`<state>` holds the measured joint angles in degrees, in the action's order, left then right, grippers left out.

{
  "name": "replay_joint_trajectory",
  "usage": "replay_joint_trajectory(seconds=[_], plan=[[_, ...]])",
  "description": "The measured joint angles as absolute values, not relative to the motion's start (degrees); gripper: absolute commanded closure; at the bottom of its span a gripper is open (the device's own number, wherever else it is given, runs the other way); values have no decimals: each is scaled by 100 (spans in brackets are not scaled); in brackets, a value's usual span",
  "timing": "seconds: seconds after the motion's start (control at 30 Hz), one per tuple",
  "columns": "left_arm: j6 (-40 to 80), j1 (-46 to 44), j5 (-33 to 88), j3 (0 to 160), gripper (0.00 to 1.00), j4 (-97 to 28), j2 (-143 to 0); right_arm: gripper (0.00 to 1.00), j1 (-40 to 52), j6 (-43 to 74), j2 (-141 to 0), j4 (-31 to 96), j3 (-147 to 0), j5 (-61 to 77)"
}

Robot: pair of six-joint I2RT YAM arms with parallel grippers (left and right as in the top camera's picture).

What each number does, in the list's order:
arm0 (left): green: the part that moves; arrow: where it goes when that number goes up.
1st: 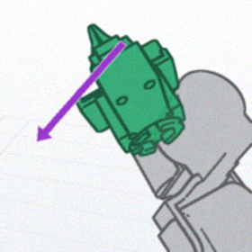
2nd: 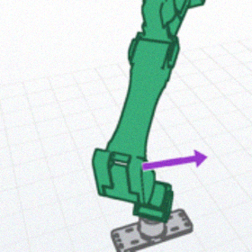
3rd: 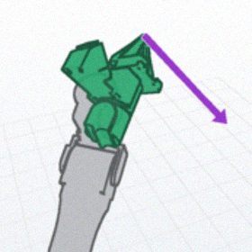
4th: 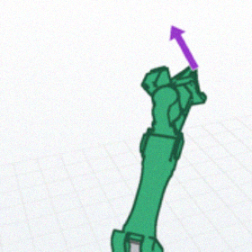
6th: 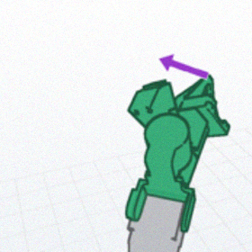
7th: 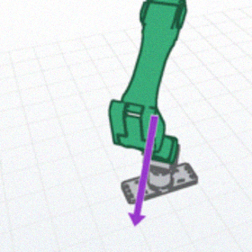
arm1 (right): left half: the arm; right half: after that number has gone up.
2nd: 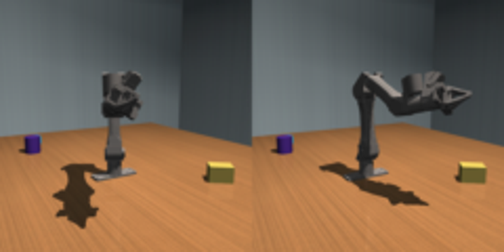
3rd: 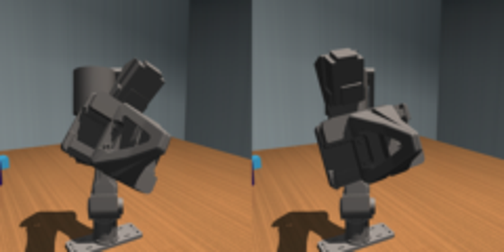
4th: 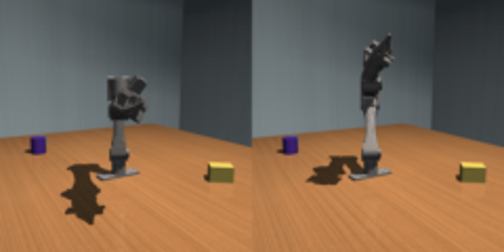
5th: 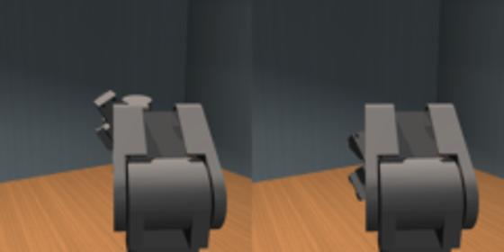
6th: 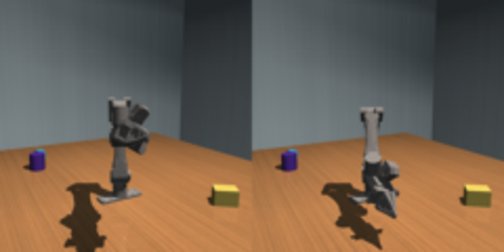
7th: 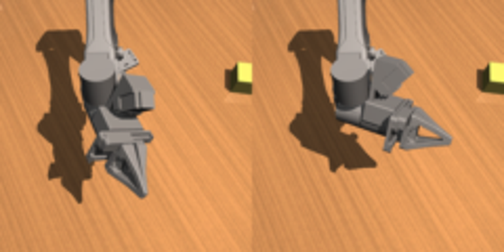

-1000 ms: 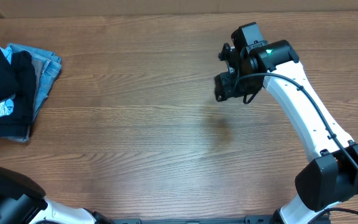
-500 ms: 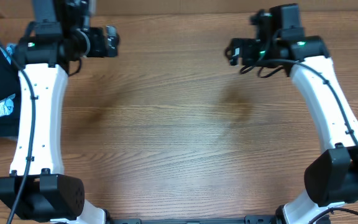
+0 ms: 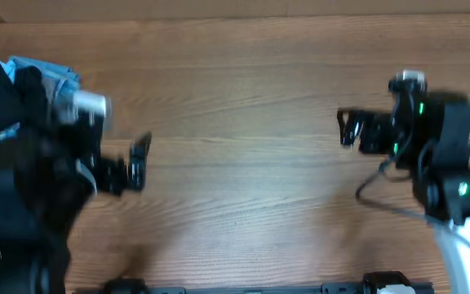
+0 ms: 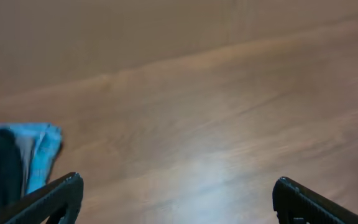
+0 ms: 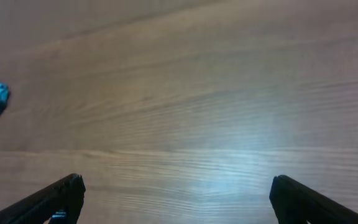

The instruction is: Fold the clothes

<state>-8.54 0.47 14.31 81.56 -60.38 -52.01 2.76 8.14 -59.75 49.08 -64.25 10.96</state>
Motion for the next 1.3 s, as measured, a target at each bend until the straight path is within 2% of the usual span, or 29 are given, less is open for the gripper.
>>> replay_joint_trajectory(seconds=[0.07, 0.13, 0.4, 0.7, 0.9, 1.03, 1.17, 1.3], plan=[[-902, 45, 1168, 7273, 0, -5983, -4143, 0, 276, 834, -5262, 4921, -5765, 1028], [-908, 45, 1035, 6958, 0, -6014, -3778, 0, 276, 834, -5011, 5140, -5690, 1007], [-921, 45, 891, 6713, 0, -7120, -3789, 0, 276, 836, -5496, 5463, -5651, 1004], [-921, 47, 871, 6713, 0, -7227, -3789, 0, 276, 834, -6659, 5461, -5647, 703], [-921, 45, 871, 6713, 0, -7229, -3789, 0, 276, 836, -6442, 5332, -5575, 543], [-921, 45, 871, 6713, 0, -7234, -3789, 0, 276, 786, -4600, 4311, -4775, 379], [-921, 47, 871, 6713, 0, -7253, -3791, 0, 276, 768, -2408, 2864, -2808, 510], [-921, 45, 871, 6711, 0, -7244, -3791, 0, 276, 768, -1175, 1966, -1704, 655]])
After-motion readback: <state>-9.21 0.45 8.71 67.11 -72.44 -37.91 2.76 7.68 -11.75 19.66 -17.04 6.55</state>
